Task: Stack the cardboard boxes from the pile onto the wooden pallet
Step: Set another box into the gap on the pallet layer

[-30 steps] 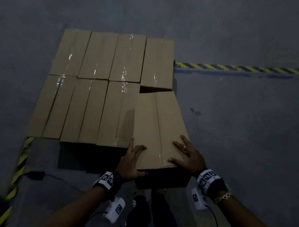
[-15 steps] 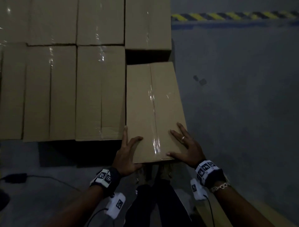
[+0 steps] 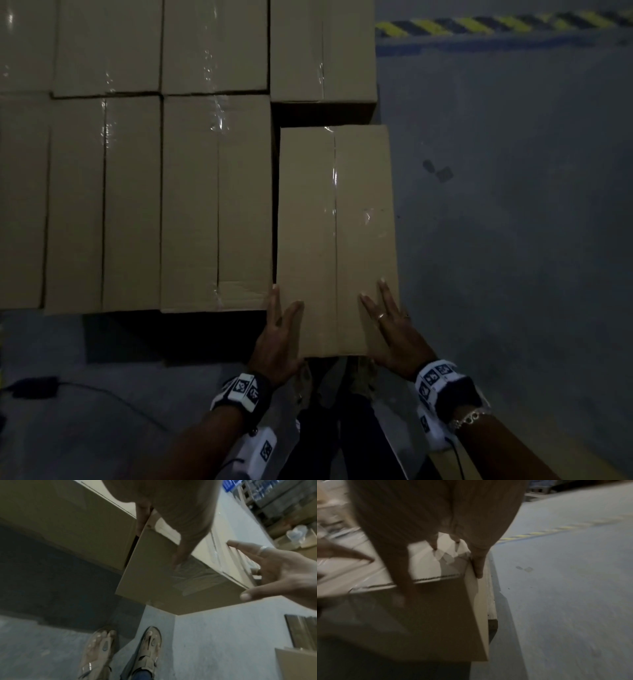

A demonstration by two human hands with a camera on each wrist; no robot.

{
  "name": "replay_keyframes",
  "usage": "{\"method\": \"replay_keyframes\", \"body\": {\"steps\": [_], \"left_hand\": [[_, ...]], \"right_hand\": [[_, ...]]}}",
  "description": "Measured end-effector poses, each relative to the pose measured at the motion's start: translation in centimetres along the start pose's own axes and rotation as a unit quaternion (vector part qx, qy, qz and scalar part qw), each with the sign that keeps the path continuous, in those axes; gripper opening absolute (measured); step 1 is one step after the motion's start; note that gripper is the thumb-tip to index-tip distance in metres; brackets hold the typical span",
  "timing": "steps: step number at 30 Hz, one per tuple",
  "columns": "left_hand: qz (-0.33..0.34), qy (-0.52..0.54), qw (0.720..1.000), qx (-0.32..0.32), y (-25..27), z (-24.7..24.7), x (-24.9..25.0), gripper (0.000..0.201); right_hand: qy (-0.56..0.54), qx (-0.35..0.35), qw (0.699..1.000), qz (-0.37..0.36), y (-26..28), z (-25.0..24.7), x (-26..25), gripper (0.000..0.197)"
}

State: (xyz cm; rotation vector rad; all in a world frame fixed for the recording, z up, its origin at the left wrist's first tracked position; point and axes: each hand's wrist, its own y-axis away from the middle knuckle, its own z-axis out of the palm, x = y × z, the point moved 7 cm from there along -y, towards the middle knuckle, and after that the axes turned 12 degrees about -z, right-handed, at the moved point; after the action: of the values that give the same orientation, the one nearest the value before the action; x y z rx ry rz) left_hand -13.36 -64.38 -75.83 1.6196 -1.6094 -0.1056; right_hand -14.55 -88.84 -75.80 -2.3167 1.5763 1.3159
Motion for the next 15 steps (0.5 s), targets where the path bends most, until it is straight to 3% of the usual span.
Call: {"method": "replay_keyframes", "body": {"steps": [4, 8, 15], "left_hand": [[-0.05, -0.028, 0.998, -0.014, -0.8, 1.0, -1.2, 0.114], [-0.082, -0.064, 0.994, -0.026, -1.6, 2.0, -2.7, 0.1], [-0.033, -0.19, 0.981, -0.034, -1.9, 1.7, -1.7, 0.095]], "right_hand": [[0.006, -0.008, 1.0, 0.005, -1.0, 1.0, 0.9, 0.124], [-0.001, -0.007, 1.0, -0.004, -2.1, 0.9, 1.5, 0.112], [-0.006, 0.051, 0.999, 0.008, -1.2, 1.2, 4.6, 0.105]]}}
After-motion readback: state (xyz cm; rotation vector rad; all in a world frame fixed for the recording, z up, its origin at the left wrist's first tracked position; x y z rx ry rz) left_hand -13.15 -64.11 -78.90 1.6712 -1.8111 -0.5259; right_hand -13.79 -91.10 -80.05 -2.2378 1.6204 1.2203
